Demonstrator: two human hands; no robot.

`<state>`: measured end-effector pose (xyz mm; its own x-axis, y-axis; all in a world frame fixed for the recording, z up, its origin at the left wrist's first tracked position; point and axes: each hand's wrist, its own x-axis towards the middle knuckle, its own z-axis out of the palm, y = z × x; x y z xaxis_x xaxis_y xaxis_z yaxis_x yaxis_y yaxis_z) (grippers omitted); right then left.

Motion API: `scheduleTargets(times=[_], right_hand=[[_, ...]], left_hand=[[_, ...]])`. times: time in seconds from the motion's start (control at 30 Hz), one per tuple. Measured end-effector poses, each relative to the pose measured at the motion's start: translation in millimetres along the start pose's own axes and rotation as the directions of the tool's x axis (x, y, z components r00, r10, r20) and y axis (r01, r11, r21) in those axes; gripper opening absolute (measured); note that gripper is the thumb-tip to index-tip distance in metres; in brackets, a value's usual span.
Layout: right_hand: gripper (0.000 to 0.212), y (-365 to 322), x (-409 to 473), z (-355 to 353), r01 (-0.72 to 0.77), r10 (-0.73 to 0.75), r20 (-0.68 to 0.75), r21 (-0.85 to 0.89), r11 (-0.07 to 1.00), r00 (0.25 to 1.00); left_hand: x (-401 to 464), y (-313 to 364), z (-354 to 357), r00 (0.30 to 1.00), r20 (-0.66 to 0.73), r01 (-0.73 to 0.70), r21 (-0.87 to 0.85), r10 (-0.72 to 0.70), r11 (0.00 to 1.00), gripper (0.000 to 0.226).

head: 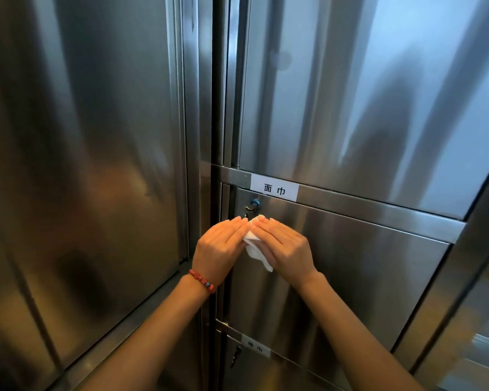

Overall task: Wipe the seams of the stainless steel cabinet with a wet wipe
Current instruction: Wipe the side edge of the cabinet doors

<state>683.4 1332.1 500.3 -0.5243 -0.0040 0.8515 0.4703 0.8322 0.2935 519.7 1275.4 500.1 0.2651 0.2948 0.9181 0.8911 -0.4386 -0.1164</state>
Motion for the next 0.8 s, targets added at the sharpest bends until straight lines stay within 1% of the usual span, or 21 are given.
scheduleTargets(times=[0.1, 0.3, 0.37, 0.5, 0.57, 0.7, 0.8], right_hand=[[0.041, 3, 11, -3, -0.008, 0.008, -0.022, -0.024, 1.000, 1.000], [0.030, 7, 31, -12, -0.035, 0.033, -0.057, -0.041, 0.999, 0.998], [0.034, 9, 39, -16, -0.035, 0.032, -0.064, -0.044, 0.998, 0.997], [0.045, 15, 53, -21, -0.015, 0.010, -0.044, -0.111, 0.994, 0.999], [0.043, 19, 60, -22, 0.002, -0.009, -0.052, -0.127, 0.992, 0.999], [0.028, 27, 73, -21, 0.030, -0.045, -0.108, -0.135, 0.990, 0.993], [0.033, 34, 84, -21, 0.064, -0.085, -0.136, -0.150, 0.987, 0.987]], left_hand=[[12, -3, -4, 0.999, -0.032, -0.012, 0.000, 0.012, 1.000, 0.032], [36, -10, -12, 0.997, -0.050, -0.059, 0.011, 0.059, 0.998, 0.038], [43, -13, -14, 0.995, -0.057, -0.074, 0.025, 0.076, 0.997, 0.038], [59, -18, -17, 0.992, -0.080, -0.092, 0.034, 0.094, 0.995, 0.039], [65, -21, -18, 0.989, -0.098, -0.105, 0.046, 0.109, 0.993, 0.038], [78, -26, -18, 0.985, -0.128, -0.106, 0.065, 0.114, 0.992, 0.039], [88, -32, -18, 0.983, -0.148, -0.104, 0.067, 0.113, 0.992, 0.039]])
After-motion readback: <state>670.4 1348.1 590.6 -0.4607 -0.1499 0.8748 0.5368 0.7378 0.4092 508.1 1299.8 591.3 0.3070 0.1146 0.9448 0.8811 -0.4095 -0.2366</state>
